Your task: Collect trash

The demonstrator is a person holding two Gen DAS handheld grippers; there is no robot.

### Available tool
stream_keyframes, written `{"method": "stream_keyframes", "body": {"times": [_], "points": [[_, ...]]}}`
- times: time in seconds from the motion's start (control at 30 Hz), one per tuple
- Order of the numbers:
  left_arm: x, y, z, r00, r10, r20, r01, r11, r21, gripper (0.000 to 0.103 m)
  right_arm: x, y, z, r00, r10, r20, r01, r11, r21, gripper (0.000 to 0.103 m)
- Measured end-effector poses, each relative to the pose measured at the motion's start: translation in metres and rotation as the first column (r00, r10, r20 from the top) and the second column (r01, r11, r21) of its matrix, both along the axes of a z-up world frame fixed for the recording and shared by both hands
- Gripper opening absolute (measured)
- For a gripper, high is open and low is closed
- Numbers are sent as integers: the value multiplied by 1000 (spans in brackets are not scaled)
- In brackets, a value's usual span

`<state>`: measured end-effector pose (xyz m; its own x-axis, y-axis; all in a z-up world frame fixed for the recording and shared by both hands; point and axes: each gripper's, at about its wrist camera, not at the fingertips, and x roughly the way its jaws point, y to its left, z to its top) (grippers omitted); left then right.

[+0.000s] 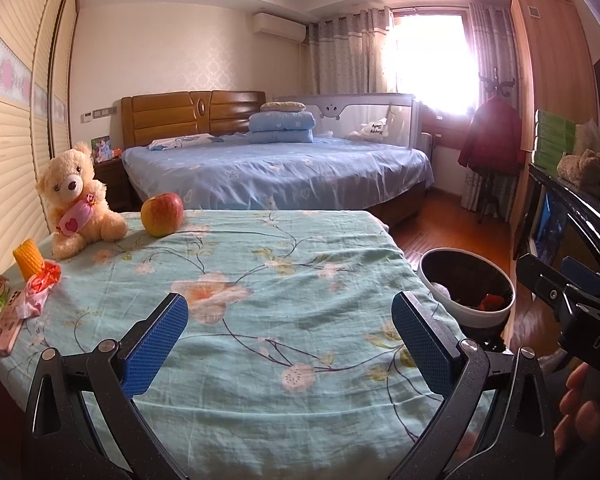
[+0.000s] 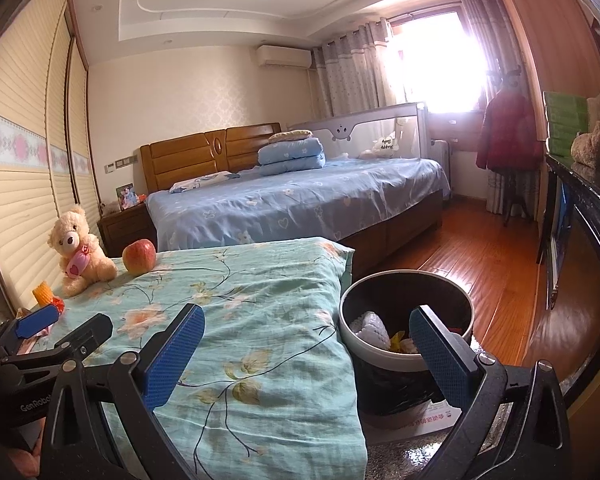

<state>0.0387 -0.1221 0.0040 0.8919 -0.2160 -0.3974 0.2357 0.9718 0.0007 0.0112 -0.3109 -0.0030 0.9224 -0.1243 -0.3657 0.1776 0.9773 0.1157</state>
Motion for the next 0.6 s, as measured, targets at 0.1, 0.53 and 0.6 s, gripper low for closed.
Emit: {"method": "stream_keyframes", "body": {"times": [0.1,0.53,0.6], "points": [[0,0,0,1000,-3,-2,3,1000,-1,103,0,1,0,1000,1,0,-1,1000,0,103],[1,2,0,1000,-2,-3,2,1000,-2,103,0,1,1,1000,1,2,-1,1000,0,103],[1,2,0,1000,-3,-4,3,1000,-2,103,0,1,1,1000,2,2,-2,1000,-1,103]]}}
